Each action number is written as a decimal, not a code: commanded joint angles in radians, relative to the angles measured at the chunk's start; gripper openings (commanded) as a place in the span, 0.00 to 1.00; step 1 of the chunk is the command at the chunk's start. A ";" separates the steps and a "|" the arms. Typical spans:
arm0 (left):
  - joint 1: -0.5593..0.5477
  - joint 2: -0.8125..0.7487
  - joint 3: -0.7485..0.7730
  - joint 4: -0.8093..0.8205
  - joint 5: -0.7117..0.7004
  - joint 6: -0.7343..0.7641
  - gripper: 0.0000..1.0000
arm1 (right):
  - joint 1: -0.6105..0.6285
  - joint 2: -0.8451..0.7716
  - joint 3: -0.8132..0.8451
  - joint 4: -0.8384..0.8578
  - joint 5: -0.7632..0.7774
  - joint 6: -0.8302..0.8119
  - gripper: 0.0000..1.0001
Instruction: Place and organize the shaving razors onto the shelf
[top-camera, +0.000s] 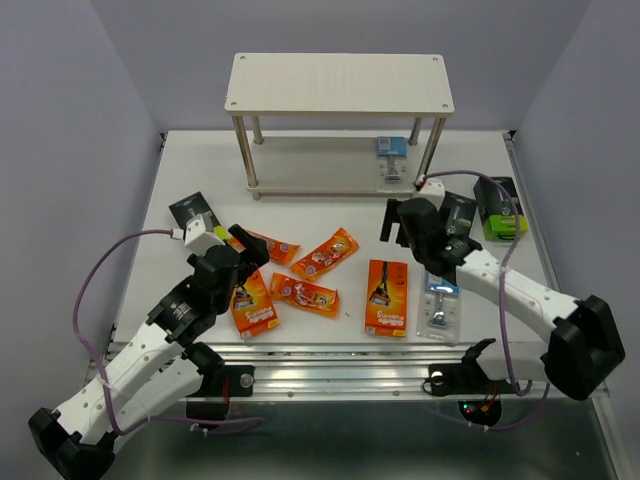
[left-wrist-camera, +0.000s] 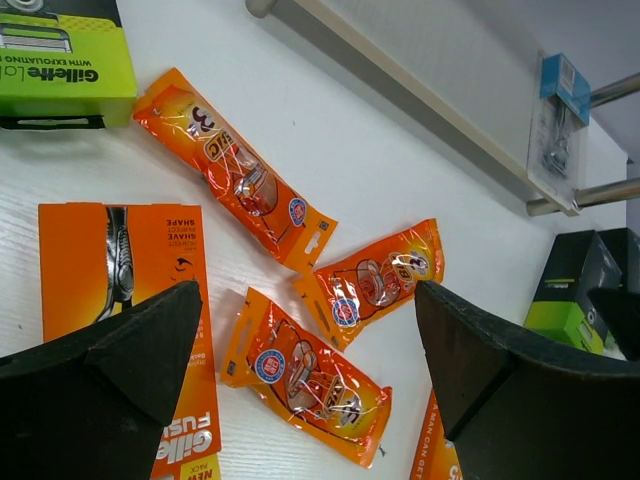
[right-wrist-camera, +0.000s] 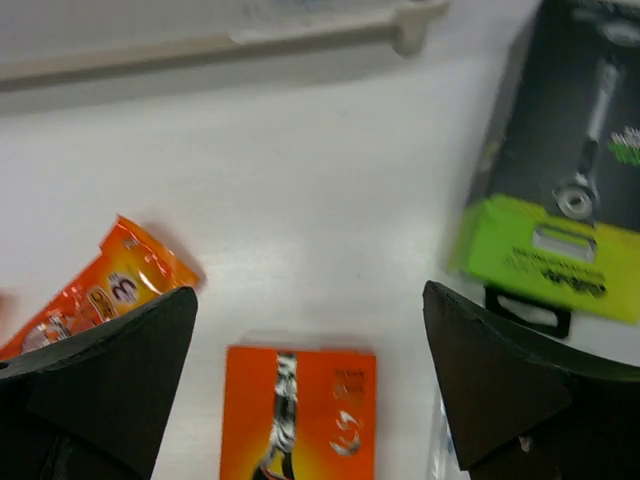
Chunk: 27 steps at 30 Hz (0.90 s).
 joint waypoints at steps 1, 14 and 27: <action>0.006 0.002 -0.020 0.071 0.051 0.060 0.99 | -0.008 -0.197 -0.081 -0.452 0.019 0.277 1.00; 0.007 0.018 -0.012 0.069 0.076 0.083 0.99 | -0.107 -0.198 -0.194 -0.730 -0.093 0.467 1.00; 0.006 0.012 0.000 0.049 0.043 0.078 0.99 | -0.201 -0.096 -0.230 -0.655 -0.144 0.437 0.70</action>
